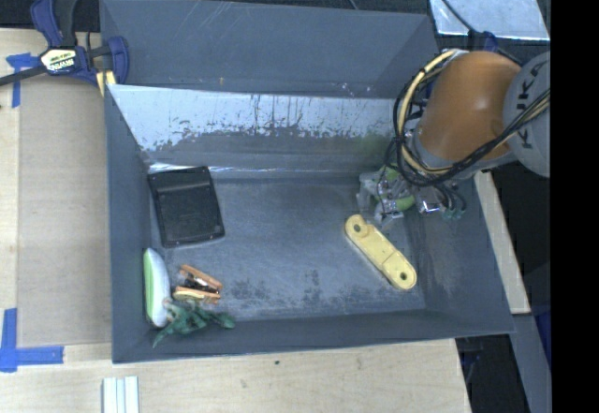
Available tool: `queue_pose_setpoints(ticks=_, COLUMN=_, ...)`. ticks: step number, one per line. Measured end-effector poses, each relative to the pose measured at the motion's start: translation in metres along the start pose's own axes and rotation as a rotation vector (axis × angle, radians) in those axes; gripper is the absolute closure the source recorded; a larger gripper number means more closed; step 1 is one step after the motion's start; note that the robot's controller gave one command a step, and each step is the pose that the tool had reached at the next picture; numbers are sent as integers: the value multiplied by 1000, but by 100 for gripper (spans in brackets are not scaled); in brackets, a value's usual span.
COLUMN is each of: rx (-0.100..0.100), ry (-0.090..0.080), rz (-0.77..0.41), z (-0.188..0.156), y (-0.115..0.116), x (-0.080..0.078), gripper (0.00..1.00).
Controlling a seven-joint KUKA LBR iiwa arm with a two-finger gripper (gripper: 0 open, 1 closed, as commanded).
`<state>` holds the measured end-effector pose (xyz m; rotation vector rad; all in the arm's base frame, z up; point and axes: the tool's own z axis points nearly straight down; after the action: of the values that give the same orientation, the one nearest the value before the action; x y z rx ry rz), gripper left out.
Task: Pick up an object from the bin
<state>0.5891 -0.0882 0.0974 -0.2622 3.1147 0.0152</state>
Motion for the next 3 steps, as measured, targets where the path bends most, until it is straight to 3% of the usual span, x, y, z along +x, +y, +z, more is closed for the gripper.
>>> queue_pose_setpoints(ticks=1, rx=2, ry=-7, rz=-101, z=-9, y=-36, x=-2, gripper=100)
queue_pose_setpoints(ticks=2, rx=0, ry=-7, rz=-2, z=23, y=35, x=2, gripper=0)
queue_pose_setpoints(ticks=3, rx=2, ry=-7, rz=-2, z=23, y=33, x=2, gripper=100)
